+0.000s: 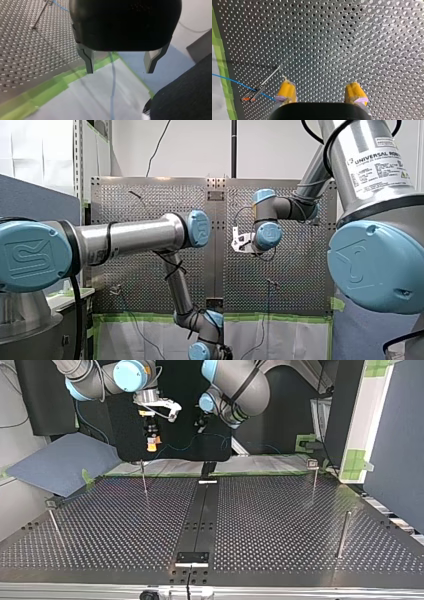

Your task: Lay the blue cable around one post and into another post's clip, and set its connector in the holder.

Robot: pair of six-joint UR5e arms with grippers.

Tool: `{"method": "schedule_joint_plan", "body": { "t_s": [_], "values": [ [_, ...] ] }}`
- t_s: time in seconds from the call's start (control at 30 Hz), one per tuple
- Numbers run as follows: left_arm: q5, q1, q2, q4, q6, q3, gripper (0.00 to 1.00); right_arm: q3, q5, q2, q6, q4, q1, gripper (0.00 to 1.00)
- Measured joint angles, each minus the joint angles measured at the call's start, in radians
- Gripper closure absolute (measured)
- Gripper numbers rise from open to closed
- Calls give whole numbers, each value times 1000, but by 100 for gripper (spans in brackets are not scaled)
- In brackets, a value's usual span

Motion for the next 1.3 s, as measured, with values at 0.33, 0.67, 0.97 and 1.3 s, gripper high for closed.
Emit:
{"method": "schedule_joint_plan", "body": {
  "t_s": [0.33,0.67,0.97,1.3],
  "values": [
    [99,-25,-101,-16,-100,80,0,0,-2,0,-4,0,0,0],
    [144,-31,-205,-58,-204,184,0,0,-2,0,-7,0,0,0],
    [163,-33,-302,-63,-302,281,0,0,-2,0,-15,0,0,0],
    [192,-34,-342,-92,-352,367,0,0,-2,0,-15,-6,0,0]
  ]
}}
